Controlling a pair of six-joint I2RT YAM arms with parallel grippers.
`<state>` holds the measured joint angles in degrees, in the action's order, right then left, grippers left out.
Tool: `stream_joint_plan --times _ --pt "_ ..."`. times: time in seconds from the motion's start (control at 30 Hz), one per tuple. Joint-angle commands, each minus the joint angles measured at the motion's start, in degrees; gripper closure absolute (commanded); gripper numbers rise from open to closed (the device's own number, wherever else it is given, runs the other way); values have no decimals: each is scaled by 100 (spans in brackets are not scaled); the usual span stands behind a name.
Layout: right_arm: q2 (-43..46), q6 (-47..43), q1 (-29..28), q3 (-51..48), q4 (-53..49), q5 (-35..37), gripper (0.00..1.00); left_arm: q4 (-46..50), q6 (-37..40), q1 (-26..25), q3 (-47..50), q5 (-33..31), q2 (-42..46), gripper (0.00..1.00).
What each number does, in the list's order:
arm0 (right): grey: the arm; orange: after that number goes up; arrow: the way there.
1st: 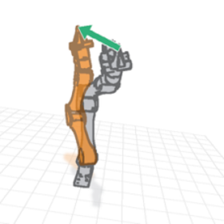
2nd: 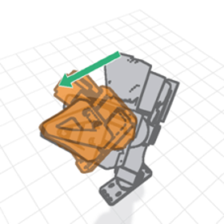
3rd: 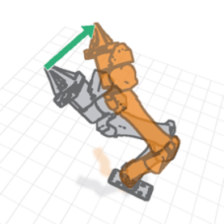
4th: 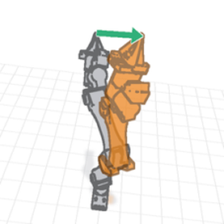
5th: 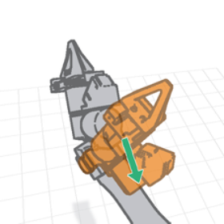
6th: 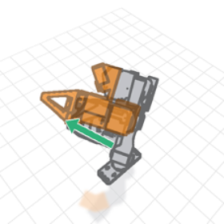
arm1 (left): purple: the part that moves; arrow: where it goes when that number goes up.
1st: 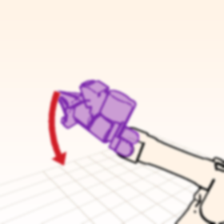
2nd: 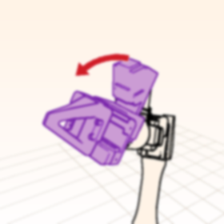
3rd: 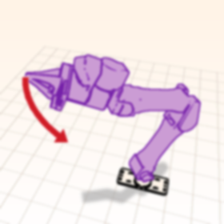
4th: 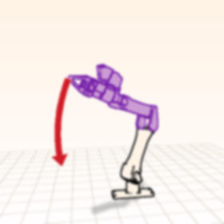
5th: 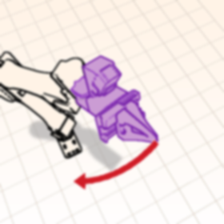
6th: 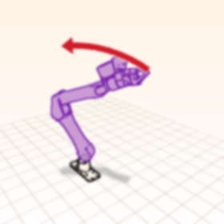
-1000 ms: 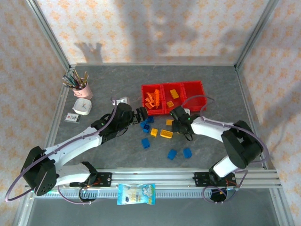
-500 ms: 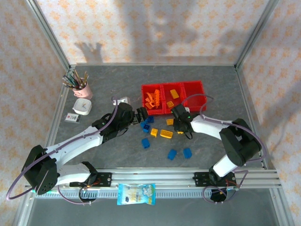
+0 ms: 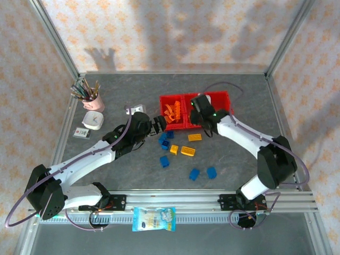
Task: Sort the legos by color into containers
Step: Place the lego in the container.
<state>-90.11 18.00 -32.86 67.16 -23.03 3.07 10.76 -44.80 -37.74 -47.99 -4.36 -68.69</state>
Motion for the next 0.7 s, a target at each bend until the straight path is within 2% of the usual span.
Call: stream_joint_plan --times 0.0,0.33,0.47,0.57,0.67 --pt "-490 -256 76 534 73 222 72 265 146 77 -171 -241 160 1" --pt "-1768 -513 425 1496 461 335 70 176 304 381 -160 -177 111 1" --pt "-2098 -655 479 1721 483 473 64 101 348 407 -190 -132 -18 1" --pt "-2216 -713 483 1917 417 418 53 101 368 412 -277 -96 -149 1" --pt "-2189 -722 482 2097 254 523 46 117 383 416 -339 -96 -227 1"
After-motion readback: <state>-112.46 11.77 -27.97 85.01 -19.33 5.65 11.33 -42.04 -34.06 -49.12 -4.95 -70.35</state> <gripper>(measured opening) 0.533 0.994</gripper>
